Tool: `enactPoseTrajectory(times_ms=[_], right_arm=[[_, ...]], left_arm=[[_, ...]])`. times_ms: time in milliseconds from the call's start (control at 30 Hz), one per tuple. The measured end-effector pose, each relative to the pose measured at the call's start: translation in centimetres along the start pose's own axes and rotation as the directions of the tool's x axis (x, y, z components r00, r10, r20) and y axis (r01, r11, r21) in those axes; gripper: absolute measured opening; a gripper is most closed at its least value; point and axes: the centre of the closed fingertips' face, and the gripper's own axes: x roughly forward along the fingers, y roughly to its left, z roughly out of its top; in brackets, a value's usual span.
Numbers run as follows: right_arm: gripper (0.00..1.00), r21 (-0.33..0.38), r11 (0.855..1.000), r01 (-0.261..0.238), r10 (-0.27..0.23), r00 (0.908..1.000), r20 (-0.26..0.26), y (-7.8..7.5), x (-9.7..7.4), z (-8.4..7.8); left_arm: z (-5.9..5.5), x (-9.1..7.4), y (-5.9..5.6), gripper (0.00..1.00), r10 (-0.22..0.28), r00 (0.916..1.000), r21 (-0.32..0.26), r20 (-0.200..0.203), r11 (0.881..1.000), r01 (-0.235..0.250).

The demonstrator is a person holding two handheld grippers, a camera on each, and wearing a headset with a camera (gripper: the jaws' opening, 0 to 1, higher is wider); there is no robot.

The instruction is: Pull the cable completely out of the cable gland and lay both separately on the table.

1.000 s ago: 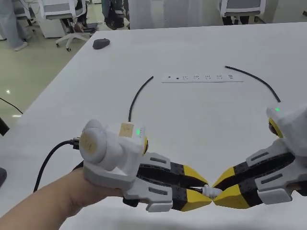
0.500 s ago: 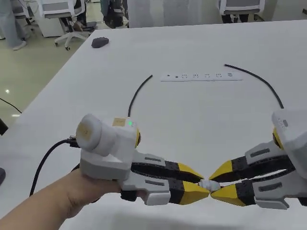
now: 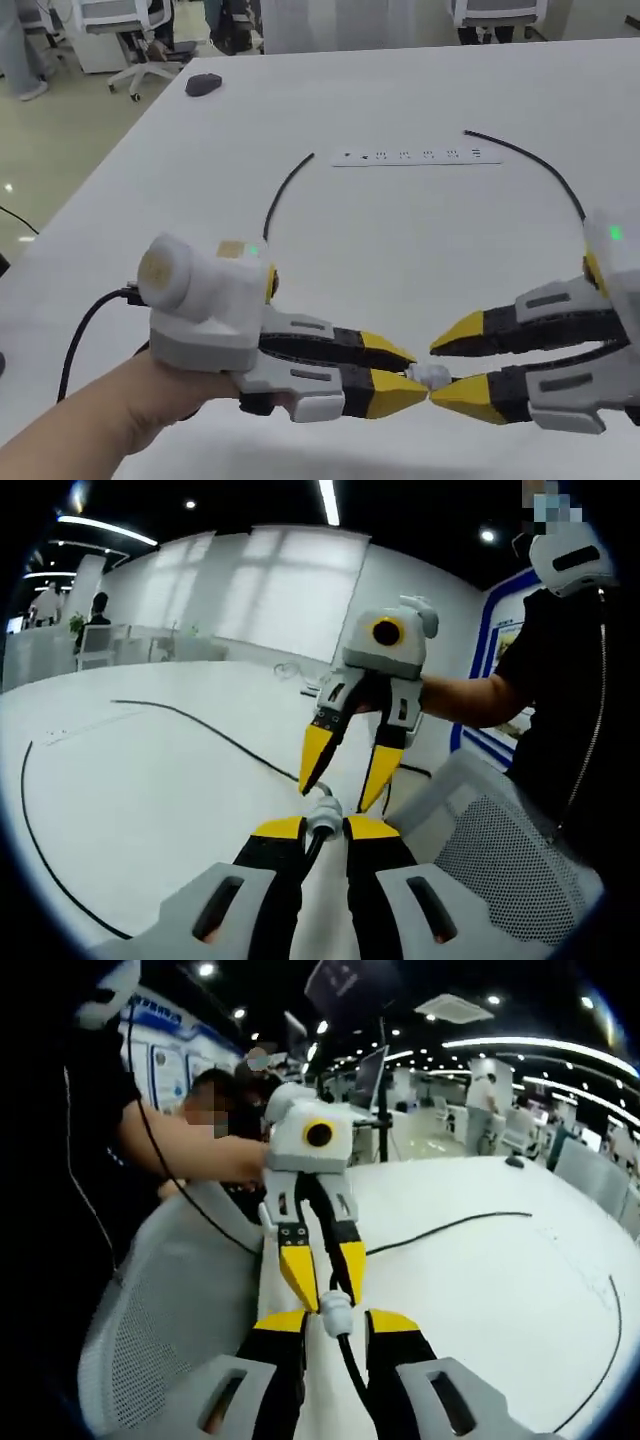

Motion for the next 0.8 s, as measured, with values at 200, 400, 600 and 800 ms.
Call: enactPoseTrajectory(times_ms=[200,400,600,800], right_arm=[[0.15,0.164,0.982,-0.097,0.084,0.9928,0.086,0.0,-0.2,0.2],[0.12,0.215,0.966,-0.143,0.128,0.9884,0.082,0.2,0.4,-0.1],[0.1,0.217,0.965,-0.147,0.128,0.9867,0.1,0.4,0.7,0.2],[0.08,0.235,0.958,-0.162,0.138,0.9837,0.116,0.6,0.5,0.4]], left_arm=[[1.0,-0.5,-0.4,0.14,-0.003,0.9999,0.094,0.014,0.996,0.002],[1.5,-0.5,-0.4,0.14,-0.013,0.9996,0.109,0.026,0.994,0.01],[1.4,-0.5,-0.3,0.14,-0.013,0.9998,0.112,0.012,0.994,0.012],[1.3,-0.3,-0.4,0.14,-0.015,0.9999,0.157,-0.001,0.987,0.015]])
